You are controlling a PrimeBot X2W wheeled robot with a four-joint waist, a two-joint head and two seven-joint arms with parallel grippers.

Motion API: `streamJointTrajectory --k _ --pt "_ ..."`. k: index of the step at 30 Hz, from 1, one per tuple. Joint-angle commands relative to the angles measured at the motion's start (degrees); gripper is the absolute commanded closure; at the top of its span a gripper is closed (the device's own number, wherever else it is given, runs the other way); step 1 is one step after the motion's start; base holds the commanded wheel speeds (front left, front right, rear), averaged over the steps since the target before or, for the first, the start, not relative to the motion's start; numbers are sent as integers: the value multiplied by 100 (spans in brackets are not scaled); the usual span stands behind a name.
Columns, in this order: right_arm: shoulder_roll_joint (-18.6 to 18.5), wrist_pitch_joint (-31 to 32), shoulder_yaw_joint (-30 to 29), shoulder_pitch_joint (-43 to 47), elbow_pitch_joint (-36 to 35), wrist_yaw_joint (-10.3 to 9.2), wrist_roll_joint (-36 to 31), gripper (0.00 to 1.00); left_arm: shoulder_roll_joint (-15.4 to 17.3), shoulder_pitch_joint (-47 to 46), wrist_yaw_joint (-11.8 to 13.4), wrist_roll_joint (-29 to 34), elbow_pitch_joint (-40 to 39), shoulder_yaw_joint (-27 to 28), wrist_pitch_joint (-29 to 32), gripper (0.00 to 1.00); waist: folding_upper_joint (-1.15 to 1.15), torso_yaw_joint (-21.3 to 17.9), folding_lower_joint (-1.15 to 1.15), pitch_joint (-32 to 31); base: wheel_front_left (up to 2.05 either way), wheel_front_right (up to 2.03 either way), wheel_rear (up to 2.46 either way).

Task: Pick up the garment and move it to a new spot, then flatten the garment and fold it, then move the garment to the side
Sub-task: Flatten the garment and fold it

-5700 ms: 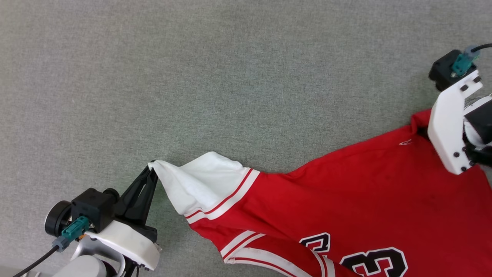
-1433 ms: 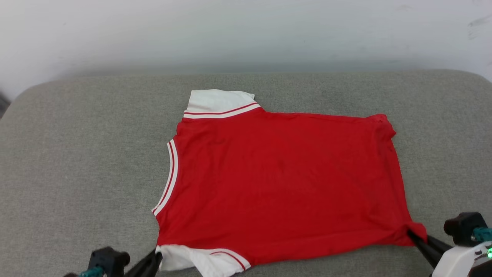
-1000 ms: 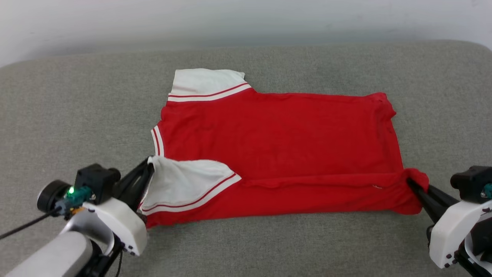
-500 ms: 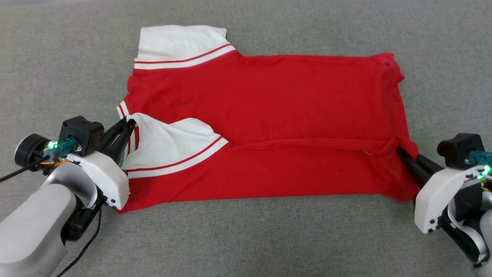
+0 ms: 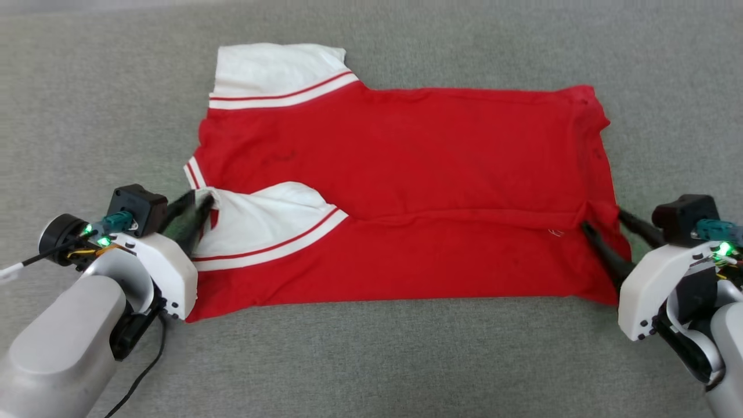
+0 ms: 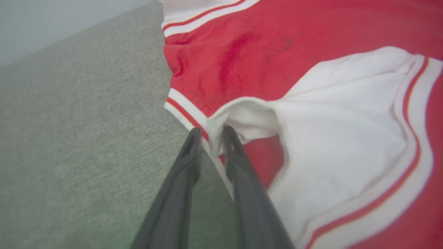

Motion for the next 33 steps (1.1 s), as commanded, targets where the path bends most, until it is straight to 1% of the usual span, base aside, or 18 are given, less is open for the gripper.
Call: streamJointTrajectory --k 1,4,6,9,12,17,21,24,25,26,29,33 --pt "-55 -54 -27 54 -64 -5 41 0 18 -117 -27 88 38 -34 -47 0 0 80 -1 -187 0 0 0" --pt "-112 -124 -105 220 -228 -5 85 0 53 -238 52 192 -24 -15 -147 0 0 167 -1 -432 0 0 0" --pt "-146 -129 -152 330 -348 -5 102 0 122 -322 119 263 -163 -17 -81 0 0 228 -1 -581 0 0 0" --pt "-199 -97 -226 507 -508 -5 96 0 230 -473 136 309 -452 -55 191 0 0 310 -1 -771 0 0 0" --pt "-202 -74 -303 669 -626 -5 87 0 271 -566 39 157 -706 -113 656 0 0 377 -1 -936 0 0 0" --pt "-172 -15 -401 849 -744 -5 56 0 271 -715 -143 -373 -932 -256 1822 0 0 442 -1 -1100 0 0 0" --pt "-160 21 -411 912 -818 -5 41 0 295 -838 -253 -931 -1042 -492 3035 0 0 444 -1 -1169 0 0 0" --pt "-151 57 -392 939 -865 -5 39 0 287 -891 -305 -1369 -1091 -650 3819 0 0 424 -1 -1173 0 0 0" --pt "-153 95 -370 947 -874 -5 41 0 297 -920 -306 -1473 -1086 -695 4021 0 0 411 -1 -1158 0 0 0" --pt "-153 95 -370 947 -874 -5 41 0 297 -920 -306 -1473 -1086 -695 4021 0 0 411 -1 -1158 0 0 0" --pt "-150 152 -327 900 -928 -5 47 0 310 -950 -321 -1671 -991 -906 4613 0 0 359 -1 -1065 0 0 0" --pt "-133 234 -284 808 -965 -5 42 0 282 -957 -324 -1788 -748 -1151 5130 0 0 272 -1 -928 0 0 0"
